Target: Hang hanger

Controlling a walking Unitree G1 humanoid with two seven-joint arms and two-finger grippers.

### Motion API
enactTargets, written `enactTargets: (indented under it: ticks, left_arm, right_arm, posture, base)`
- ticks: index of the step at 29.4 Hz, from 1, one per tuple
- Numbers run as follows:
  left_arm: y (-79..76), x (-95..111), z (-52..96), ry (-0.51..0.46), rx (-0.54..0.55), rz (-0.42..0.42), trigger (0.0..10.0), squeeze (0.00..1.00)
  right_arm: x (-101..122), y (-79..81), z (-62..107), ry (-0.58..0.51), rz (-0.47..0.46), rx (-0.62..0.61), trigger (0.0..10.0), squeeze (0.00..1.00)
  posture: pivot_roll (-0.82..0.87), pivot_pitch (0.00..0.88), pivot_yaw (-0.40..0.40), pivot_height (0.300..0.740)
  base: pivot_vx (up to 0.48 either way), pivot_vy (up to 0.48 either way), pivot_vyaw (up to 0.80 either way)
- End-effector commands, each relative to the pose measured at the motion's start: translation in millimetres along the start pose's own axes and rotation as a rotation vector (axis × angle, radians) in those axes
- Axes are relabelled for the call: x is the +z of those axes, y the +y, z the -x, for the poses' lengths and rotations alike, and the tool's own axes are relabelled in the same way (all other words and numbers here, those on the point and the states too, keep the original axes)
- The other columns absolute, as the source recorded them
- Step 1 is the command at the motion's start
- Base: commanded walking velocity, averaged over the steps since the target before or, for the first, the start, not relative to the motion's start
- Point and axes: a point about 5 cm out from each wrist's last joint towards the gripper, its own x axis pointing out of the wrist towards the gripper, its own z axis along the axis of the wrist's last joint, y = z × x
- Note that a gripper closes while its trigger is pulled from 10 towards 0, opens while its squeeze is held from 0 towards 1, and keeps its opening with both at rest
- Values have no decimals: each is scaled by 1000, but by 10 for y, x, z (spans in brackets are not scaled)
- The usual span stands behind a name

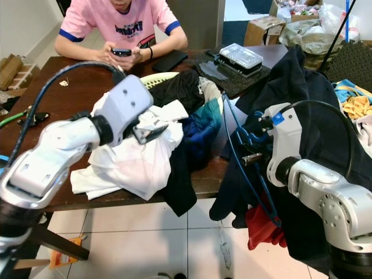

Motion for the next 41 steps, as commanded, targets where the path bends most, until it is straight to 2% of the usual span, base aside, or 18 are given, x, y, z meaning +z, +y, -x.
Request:
enactTargets:
  ticks: [1,3,8,22,23,24,25,27,28,40,41]
  left_arm:
    - [-8,-130,28,84,-18,-30,10000,0]
    - [13,-198,28,135,-13,-20,10000,0]
    - [45,-290,21,189,-8,-34,10000,0]
    - [27,-392,21,229,-41,-19,10000,0]
    - [40,-403,12,231,-26,-12,8667,0]
    - [40,-403,12,231,-26,-12,8667,0]
    - [62,-412,2,230,-2,-4,745,0]
    - [62,-412,2,230,-2,-4,745,0]
    - [87,-421,-9,227,21,-3,0,0]
    - [193,-447,-14,221,81,19,0,0]
    - [261,-385,-13,174,111,90,0,0]
  right_arm:
    - [-2,8,15,8,7,8,10000,0]
    - [3,13,7,6,8,10,10000,0]
    - [10,18,0,3,10,12,10000,0]
    - [17,15,10,1,11,7,10000,0]
    - [19,17,11,0,11,7,10000,0]
    - [19,17,11,0,11,7,10000,0]
    - [19,19,12,-1,11,7,10000,0]
    - [19,19,12,-1,11,7,10000,0]
    - [18,21,14,-2,11,7,10000,0]
    - [12,26,17,-2,8,7,10000,0]
    - [10,29,14,-3,7,8,10000,0]
  posture:
    - [31,189,51,740]
    - [30,181,51,740]
    - [28,175,53,740]
    - [22,180,54,740]
    - [20,181,55,740]
    - [20,181,55,740]
    - [20,181,55,740]
    - [20,181,55,740]
    - [20,181,55,740]
    - [19,184,58,740]
    - [19,184,58,740]
  base:
    - [0,0,0]
    - [0,0,0]
    - [0,0,0]
    - [0,0,0]
    - [0,0,0]
    - [0,0,0]
    - [0,0,0]
    - [0,0,0]
    - [0,0,0]
    - [0,0,0]
    - [0,0,0]
